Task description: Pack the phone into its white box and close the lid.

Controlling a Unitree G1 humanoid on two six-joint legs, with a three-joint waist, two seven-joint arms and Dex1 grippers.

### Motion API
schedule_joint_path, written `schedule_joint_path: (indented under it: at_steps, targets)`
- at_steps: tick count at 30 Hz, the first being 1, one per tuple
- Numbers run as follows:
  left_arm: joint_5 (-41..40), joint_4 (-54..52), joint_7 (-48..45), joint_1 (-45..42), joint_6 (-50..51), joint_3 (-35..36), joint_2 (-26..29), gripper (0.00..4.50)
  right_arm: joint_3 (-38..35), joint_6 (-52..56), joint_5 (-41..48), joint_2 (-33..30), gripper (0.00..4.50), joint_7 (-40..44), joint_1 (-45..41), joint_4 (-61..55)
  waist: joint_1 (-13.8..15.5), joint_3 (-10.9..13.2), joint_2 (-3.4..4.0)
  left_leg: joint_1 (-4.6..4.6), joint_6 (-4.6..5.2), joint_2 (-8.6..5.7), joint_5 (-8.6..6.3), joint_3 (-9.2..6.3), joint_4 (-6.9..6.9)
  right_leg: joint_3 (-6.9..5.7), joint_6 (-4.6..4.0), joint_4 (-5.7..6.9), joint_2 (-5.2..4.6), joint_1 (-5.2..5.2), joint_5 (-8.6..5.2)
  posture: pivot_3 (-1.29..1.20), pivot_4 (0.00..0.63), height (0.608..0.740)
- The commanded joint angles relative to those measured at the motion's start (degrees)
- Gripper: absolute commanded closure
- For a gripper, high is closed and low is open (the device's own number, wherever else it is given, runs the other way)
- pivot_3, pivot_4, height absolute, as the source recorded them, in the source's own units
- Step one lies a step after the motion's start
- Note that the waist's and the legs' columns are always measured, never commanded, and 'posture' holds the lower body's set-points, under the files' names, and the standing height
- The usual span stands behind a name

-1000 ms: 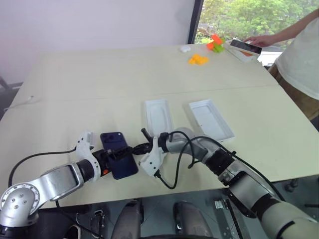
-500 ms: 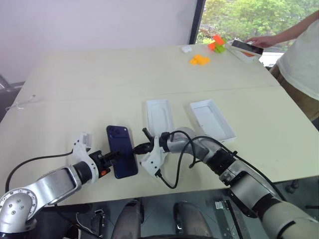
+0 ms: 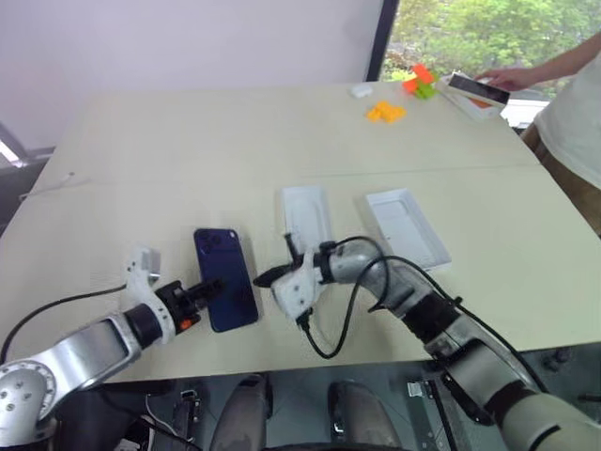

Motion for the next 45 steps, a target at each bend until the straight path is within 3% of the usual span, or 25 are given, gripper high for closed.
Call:
schedule_joint_path:
  at_steps: [1, 4, 11, 12, 29, 32, 38, 45]
  targets:
    - [-1.1, 1.31, -7.77, -0.48, 2.73, 4.96, 1.97, 4.47, -5.82, 13.46, 10.06, -1.56, 4.5, 2.94, 0.35, -8.02, -0.07, 0.0, 0.0, 0.0, -0.05, 0.0, -0.03, 0.01, 0.01, 0.0, 0.0, 0.0, -0.03, -0.01, 0.0, 0.0, 0.15, 0.74]
    - [-1.1, 3.59, -10.44, -1.4, 3.87, 5.61, 3.77, 4.5, -8.4, 20.7, 11.85, -3.78, 3.74, 3.61, -0.57, -7.11, -0.12, 0.01, 0.01, 0.0, -0.07, 0.03, -0.04, 0.05, 0.05, 0.02, -0.07, -0.02, -0.09, -0.05, 0.04, 0.0, 0.15, 0.74]
    - [-1.1, 7.49, -11.46, -8.06, 3.21, 3.4, 2.81, 4.5, -6.5, 22.47, 5.62, -7.73, 0.32, 2.56, -2.41, -2.02, -0.07, 0.01, 0.02, -0.73, 0.09, 0.04, 0.01, 0.17, 0.16, 0.06, -0.22, -0.14, -0.1, -0.71, 0.14, 0.0, 0.15, 0.74]
    - [-1.1, 7.65, -11.17, -8.69, 3.07, 3.06, 2.87, 4.5, -5.72, 22.21, 4.61, -7.89, 0.06, 2.57, -2.37, -1.47, -0.06, 0.01, 0.02, -0.73, 0.15, 0.04, 0.02, 0.19, 0.15, 0.07, -0.21, -0.15, -0.07, -0.7, 0.14, 0.0, 0.15, 0.74]
    - [-1.1, 5.77, -9.4, -10.09, 3.28, 2.66, -1.11, 4.5, -1.51, 31.31, -0.32, -7.34, 0.06, 6.01, -6.67, 5.6, -0.08, 0.04, -0.01, -0.59, 0.02, 0.1, -0.05, 0.23, 0.92, 0.08, -0.27, 0.57, 0.03, -0.59, 0.18, 0.0, 0.15, 0.74]
    - [-1.1, 5.43, -8.66, -10.62, 2.8, 2.6, -2.33, 4.5, -0.73, 31.93, -1.15, -7.23, 0.88, 6.34, -7.07, 6.38, -0.07, 0.04, -0.01, -0.6, 0.03, 0.09, -0.04, 0.23, 0.92, 0.09, -0.27, 0.57, 0.01, -0.57, 0.18, 0.0, 0.15, 0.74]
    - [-1.1, 5.25, -7.4, -11.08, 2.61, 2.31, -2.48, 4.5, 0.05, 34.23, -1.81, -6.45, 3.75, 6.28, -7.35, 6.01, -0.09, 0.03, -0.02, -0.58, 0.12, 0.09, 0.03, 0.23, 0.9, 0.1, -0.27, 0.63, 0.09, -0.6, 0.19, 0.0, 0.15, 0.74]
    - [-1.1, 5.43, -6.78, -11.16, 2.45, 2.94, -2.95, 4.5, -0.35, 35.17, -1.95, -6.61, 3.75, 6.71, -6.95, 4.74, -0.13, 0.03, -0.03, -0.53, 0.09, 0.09, 0.01, 0.24, 0.91, 0.1, -0.27, 0.64, 0.09, -0.56, 0.19, 0.0, 0.15, 0.74]
